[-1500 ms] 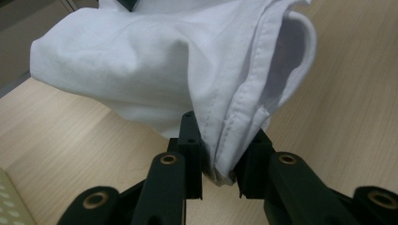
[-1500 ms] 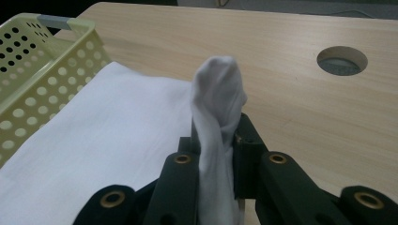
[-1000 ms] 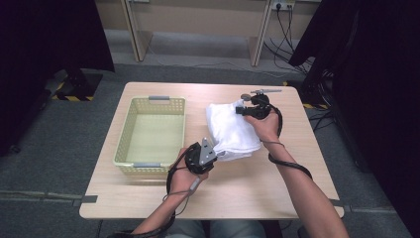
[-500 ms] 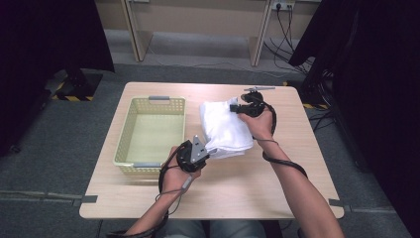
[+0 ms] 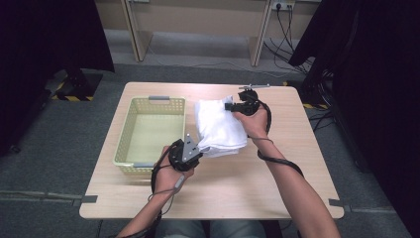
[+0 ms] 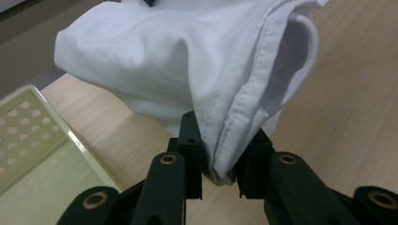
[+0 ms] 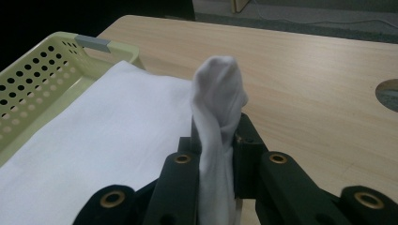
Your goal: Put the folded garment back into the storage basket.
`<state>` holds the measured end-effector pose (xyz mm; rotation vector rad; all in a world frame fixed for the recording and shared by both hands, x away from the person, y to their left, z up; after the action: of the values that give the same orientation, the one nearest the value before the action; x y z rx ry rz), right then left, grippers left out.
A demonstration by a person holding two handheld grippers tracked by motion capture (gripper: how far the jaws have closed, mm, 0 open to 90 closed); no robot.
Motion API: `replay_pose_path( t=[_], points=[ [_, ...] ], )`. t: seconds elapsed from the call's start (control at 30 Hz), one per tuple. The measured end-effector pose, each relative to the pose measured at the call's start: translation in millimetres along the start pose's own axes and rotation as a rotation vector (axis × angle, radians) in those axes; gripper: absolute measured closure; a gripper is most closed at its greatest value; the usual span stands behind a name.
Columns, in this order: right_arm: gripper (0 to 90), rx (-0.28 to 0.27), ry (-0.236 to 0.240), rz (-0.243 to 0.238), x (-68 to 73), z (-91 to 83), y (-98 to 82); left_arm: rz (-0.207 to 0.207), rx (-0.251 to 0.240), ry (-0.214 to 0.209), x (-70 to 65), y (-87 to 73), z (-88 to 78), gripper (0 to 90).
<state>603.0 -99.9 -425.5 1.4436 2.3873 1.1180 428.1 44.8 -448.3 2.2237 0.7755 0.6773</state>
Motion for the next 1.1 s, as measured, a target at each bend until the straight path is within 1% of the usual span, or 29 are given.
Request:
replay_pose_path(
  t=[0.37, 0.43, 0.67, 0.8, 1.1],
  points=[
    [81.9, -0.003, -0.001, -0.010, 7.4, 1.1, 6.3, -0.010, -0.006, 0.002, 4.7, -1.8, -3.2, 74.5],
    [81.8, -0.006, -0.001, -0.013, 9.0, 0.6, 8.5, -0.014, -0.012, 0.008, 7.5, -1.5, -5.9, 74.5],
    [81.9, -0.012, 0.007, -0.009, 14.3, 1.7, 11.8, -0.021, -0.014, 0.010, 12.0, -3.6, -9.5, 74.6],
    [81.8, -0.011, 0.009, -0.016, 17.4, 3.1, 14.7, -0.034, -0.018, 0.013, 14.8, -5.2, -10.8, 74.6],
    [81.8, -0.014, 0.017, -0.018, 24.7, 5.3, 20.4, -0.043, -0.020, 0.023, 20.5, -8.8, -14.8, 74.5]
  ],
)
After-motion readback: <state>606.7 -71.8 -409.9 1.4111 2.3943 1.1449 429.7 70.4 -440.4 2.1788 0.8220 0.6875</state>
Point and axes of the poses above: each handheld gripper's, and its own axes: z roughly forward along the jaws, y roughly out of its top, x roughly to its left, the point moved 8 cm from there along z, roughly forward along the jaws, and after that the axes turned 10 degrees about x, right-handed, at the moved point
